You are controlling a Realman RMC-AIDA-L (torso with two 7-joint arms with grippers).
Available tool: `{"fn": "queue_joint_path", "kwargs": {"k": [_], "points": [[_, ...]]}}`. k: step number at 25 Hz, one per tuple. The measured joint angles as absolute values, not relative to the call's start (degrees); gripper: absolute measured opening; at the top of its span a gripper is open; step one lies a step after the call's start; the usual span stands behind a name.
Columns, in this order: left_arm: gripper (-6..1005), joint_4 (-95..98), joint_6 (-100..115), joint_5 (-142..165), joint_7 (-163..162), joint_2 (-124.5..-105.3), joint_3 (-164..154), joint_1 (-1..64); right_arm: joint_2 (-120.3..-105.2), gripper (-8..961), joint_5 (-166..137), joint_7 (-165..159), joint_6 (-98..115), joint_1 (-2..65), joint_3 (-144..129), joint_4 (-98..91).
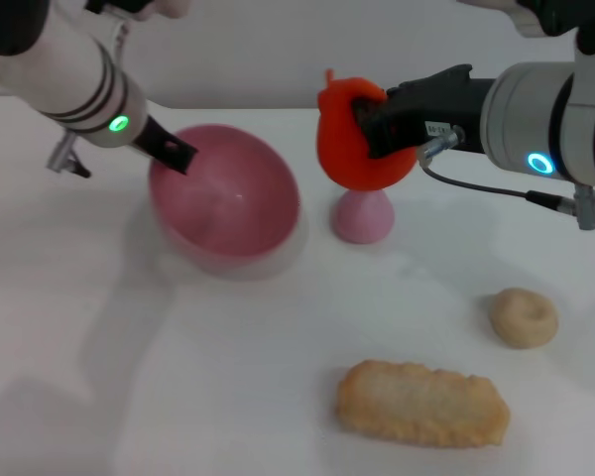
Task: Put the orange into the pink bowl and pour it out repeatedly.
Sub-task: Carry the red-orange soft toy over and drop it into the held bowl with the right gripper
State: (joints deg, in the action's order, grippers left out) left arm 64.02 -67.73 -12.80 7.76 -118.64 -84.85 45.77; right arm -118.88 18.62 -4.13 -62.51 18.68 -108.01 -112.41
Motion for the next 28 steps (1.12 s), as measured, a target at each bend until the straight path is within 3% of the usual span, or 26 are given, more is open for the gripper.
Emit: {"fn": "queue_joint_path", "kwargs": {"k": [9,25,27,28], "points": [[154,65.88,-67.47,-17.37,7.78,-118.76,-87.66,47.60,-118.83,49,18.88,-4.12,-59.79,21.85,-107.97,-106.03],[158,67.15,-67.13,-19.32,8.65,-118.65,-87.81,47.80,-118.96,131,21.27,-4.04,-56.40,25.58,-108.45,-97.44],[158,67.09,-66.82,-19.30,9.10,-118.64,-87.83,47.82,-118.97,355,21.07,-4.04,-56.04,25.28,-108.29,-97.74],[158,67.09,-66.82,-19.30,9.10,-118.64,-87.83,47.82,-118.98,370,20.97,-4.04,-55.49,25.02,-108.13,-97.91]]}}
